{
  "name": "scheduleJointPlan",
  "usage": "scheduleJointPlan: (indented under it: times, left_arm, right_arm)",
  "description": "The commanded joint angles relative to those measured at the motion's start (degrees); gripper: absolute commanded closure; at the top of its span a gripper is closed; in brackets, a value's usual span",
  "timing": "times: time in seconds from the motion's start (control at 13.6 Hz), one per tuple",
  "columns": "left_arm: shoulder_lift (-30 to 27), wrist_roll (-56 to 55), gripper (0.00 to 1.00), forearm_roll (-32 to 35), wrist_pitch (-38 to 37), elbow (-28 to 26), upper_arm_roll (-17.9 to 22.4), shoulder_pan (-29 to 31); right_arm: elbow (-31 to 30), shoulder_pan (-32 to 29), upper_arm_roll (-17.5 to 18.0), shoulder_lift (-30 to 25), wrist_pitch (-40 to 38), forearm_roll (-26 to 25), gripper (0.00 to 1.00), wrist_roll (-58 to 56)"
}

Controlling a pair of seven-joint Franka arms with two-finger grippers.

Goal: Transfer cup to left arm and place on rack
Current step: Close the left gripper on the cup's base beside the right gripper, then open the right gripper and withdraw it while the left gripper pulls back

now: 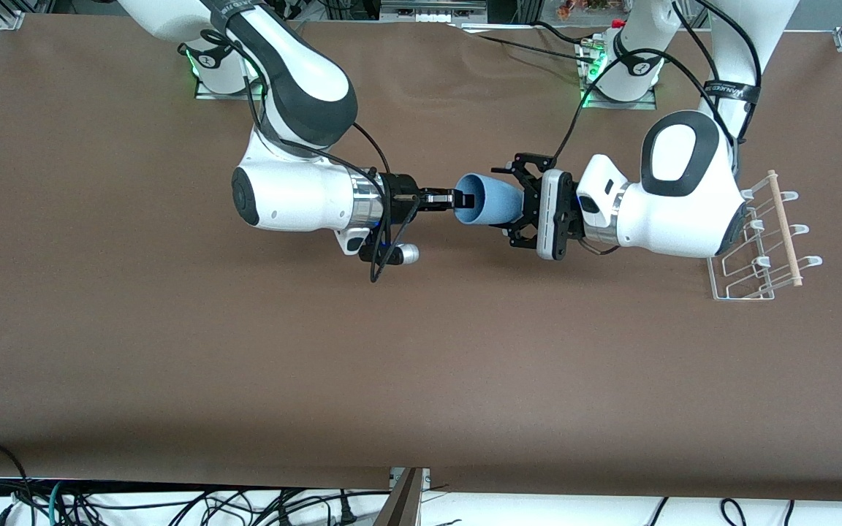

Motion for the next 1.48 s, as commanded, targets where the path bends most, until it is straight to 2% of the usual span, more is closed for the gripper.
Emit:
scheduleJointPlan:
  times: [0.0,0.07,0.37,0.44,0.52,0.59,1.11,1.25,1.4]
  left_arm:
    - [-0.4,4.4,0.84,-1.6,-0.9,-0.1,0.0,-0.2]
    - [-0.4,4.3,0.99,-1.6,-0.9,-0.1,0.0,0.1]
    - [-0.2,4.1,1.0,-1.6,-1.2,-0.2,0.0,0.2]
    - [0.0,4.1,1.0,-1.4,-1.5,-0.2,0.0,0.2]
    - [0.0,4.1,1.0,-1.4,-1.9,-0.2,0.0,0.2]
    - [0.0,4.0,1.0,-1.2,-2.4,-0.1,0.0,0.2]
    - [-0.5,0.9,1.0,0.1,-5.1,0.3,0.5,0.7]
    - [-1.0,-4.5,1.0,1.8,-7.7,1.3,0.6,0.7]
    - [-1.1,-10.9,1.0,8.3,-10.8,4.3,0.4,0.7]
  right_arm:
    - [2.1,0.5,0.1,1.4,0.6,0.7,1.0,0.9]
    - [2.1,0.5,0.1,1.4,0.6,0.7,1.0,0.9]
    - [2.1,0.4,0.1,1.3,0.6,0.7,1.0,0.5]
    - [2.1,0.4,0.1,1.3,0.5,0.7,0.57,0.5]
    - [2.1,0.4,0.1,1.3,0.5,0.5,0.03,-0.5]
    - [2.2,0.4,0.1,1.2,0.5,0.5,0.0,-0.4]
    - [3.1,-2.1,-0.4,-0.7,-0.7,0.3,0.0,-0.3]
    - [3.1,-3.5,-1.4,-1.8,-3.4,0.1,0.0,-0.3]
    - [3.1,-4.6,-3.7,-3.5,-6.7,-0.1,0.0,-0.3]
